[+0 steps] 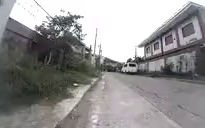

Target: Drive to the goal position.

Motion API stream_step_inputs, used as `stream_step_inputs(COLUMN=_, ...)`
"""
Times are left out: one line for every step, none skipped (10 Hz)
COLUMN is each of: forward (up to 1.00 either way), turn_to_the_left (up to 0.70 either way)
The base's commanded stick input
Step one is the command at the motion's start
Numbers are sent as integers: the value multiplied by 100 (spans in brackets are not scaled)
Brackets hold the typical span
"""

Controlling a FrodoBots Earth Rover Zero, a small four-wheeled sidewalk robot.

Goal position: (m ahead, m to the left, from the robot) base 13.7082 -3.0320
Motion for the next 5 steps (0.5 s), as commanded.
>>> stream_step_inputs(forward=100, turn_to_the_left=0)
stream_step_inputs(forward=100, turn_to_the_left=0)
stream_step_inputs(forward=100, turn_to_the_left=0)
stream_step_inputs(forward=100, turn_to_the_left=0)
stream_step_inputs(forward=100, turn_to_the_left=0)
